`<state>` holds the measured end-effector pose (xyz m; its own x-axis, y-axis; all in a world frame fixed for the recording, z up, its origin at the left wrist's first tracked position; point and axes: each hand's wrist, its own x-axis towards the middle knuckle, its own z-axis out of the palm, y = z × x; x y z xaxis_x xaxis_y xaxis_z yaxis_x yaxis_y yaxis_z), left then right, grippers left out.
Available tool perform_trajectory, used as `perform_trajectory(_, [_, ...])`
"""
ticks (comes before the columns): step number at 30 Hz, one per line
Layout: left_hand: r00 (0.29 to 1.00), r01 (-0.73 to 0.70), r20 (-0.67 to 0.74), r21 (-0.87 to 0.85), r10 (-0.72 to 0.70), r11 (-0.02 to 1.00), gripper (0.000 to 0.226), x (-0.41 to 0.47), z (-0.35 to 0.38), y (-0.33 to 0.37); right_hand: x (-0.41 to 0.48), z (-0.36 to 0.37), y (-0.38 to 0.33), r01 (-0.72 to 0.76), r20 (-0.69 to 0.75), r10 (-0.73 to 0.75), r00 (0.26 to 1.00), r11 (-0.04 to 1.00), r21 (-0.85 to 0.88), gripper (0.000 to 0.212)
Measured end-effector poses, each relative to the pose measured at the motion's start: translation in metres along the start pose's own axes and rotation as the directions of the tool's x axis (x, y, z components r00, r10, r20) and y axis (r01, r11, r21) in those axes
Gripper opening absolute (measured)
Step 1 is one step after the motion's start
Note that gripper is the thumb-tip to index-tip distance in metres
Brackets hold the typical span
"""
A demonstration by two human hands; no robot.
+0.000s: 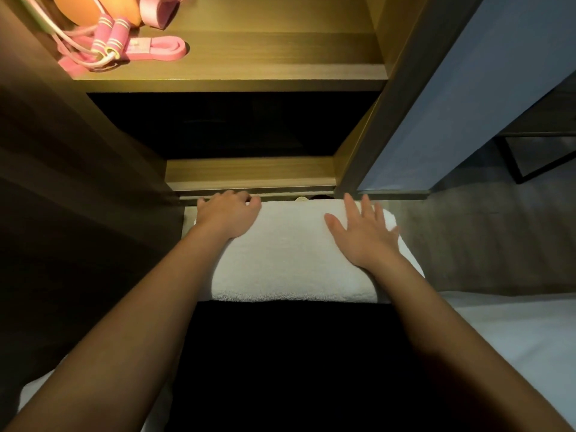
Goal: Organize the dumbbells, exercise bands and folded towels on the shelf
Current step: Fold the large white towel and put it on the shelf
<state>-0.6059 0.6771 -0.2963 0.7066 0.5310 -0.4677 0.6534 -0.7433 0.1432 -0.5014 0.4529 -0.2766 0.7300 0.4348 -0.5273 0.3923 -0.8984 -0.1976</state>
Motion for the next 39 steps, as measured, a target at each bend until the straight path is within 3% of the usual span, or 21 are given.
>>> perform_trajectory(3, [0.997,0.071,0.040,0.030,-0.072,0.997,0.056,0.000,-0.005,0.001,0.000,-0.002,0.024,-0.138,0.082,0.120,0.989,0.955,0.264,0.075])
perform_trajectory(5, [0.998,0.069,-0.007,0.159,-0.068,0.985,0.059,-0.005,-0.014,0.013,-0.004,-0.003,0.035,-0.198,0.126,0.157,0.979,0.870,0.451,0.072])
perform_trajectory(6, [0.998,0.015,-0.058,0.216,-0.002,0.976,0.059,-0.011,-0.018,0.026,-0.005,-0.003,0.039,-0.221,0.136,0.176,0.975,0.829,0.514,0.071])
perform_trajectory(8, [0.964,-0.234,-0.088,0.181,0.253,0.955,0.060,-0.031,-0.018,0.059,-0.005,-0.005,0.043,-0.290,0.188,0.221,0.957,0.749,0.596,0.067])
perform_trajectory(10, [0.879,-0.477,0.028,0.071,0.476,0.876,0.063,-0.058,-0.007,0.091,-0.006,-0.009,0.046,-0.346,0.260,0.230,0.938,0.661,0.665,0.062])
perform_trajectory(12, [0.836,-0.547,0.085,0.057,0.542,0.835,0.063,-0.073,0.006,0.101,-0.008,-0.014,0.052,-0.379,0.318,0.209,0.925,0.580,0.721,0.049])
perform_trajectory(14, [0.884,-0.467,0.020,0.057,0.467,0.882,0.061,-0.071,0.010,0.084,-0.008,-0.016,0.055,-0.410,0.372,0.189,0.909,0.574,0.709,0.048])
perform_trajectory(17, [0.980,-0.165,-0.097,0.085,0.173,0.983,0.065,-0.063,0.005,0.031,-0.007,-0.015,0.057,-0.432,0.393,0.206,0.896,0.609,0.665,0.056])
perform_trajectory(19, [0.990,0.039,-0.131,-0.068,-0.048,0.997,0.075,-0.065,-0.004,-0.004,-0.003,-0.014,0.056,-0.459,0.424,0.204,0.883,0.572,0.680,0.063])
perform_trajectory(20, [0.983,0.143,-0.083,-0.234,-0.166,0.962,0.080,-0.068,-0.008,-0.019,-0.002,-0.013,0.055,-0.472,0.440,0.200,0.875,0.550,0.688,0.065])
perform_trajectory(21, [0.963,0.252,0.025,-0.434,-0.268,0.865,0.086,-0.071,-0.011,-0.031,0.000,-0.012,0.055,-0.483,0.451,0.200,0.870,0.533,0.695,0.067])
perform_trajectory(22, [0.931,0.356,0.176,-0.622,-0.319,0.697,0.090,-0.073,-0.012,-0.043,0.002,-0.012,0.056,-0.484,0.451,0.202,0.870,0.531,0.696,0.068])
perform_trajectory(24, [0.874,0.486,0.428,-0.795,-0.232,0.364,0.087,-0.077,-0.011,-0.060,0.005,-0.015,0.054,-0.438,0.401,0.198,0.894,0.574,0.692,0.066])
perform_trajectory(25, [0.863,0.505,0.479,-0.815,-0.162,0.285,0.076,-0.079,-0.010,-0.065,0.006,-0.016,0.052,-0.394,0.354,0.189,0.916,0.597,0.699,0.061])
perform_trajectory(28, [0.881,0.472,0.461,-0.864,-0.103,0.175,0.040,-0.080,-0.012,-0.066,0.011,-0.018,0.051,-0.239,0.231,0.092,0.969,0.597,0.766,0.051])
perform_trajectory(32, [0.908,0.418,0.414,-0.907,-0.065,0.046,0.037,-0.082,-0.018,-0.068,0.013,-0.021,0.048,-0.125,0.151,-0.014,0.988,0.493,0.861,0.046])
perform_trajectory(33, [0.923,0.382,0.381,-0.924,-0.043,0.014,0.044,-0.083,-0.018,-0.072,0.015,-0.021,0.048,-0.120,0.158,-0.042,0.987,0.471,0.874,0.051])
perform_trajectory(36, [0.956,0.292,0.291,-0.956,-0.030,0.039,0.108,-0.084,-0.013,-0.086,0.019,-0.022,0.043,-0.187,0.251,-0.099,0.963,0.425,0.886,0.058])
perform_trajectory(37, [0.957,0.290,0.289,-0.956,-0.030,0.036,0.120,-0.083,-0.010,-0.091,0.020,-0.023,0.042,-0.219,0.286,-0.103,0.953,0.419,0.881,0.055])
perform_trajectory(39, [0.949,0.314,0.314,-0.949,-0.038,0.010,0.117,-0.081,-0.007,-0.097,0.023,-0.024,0.041,-0.261,0.329,-0.104,0.939,0.408,0.875,0.047])
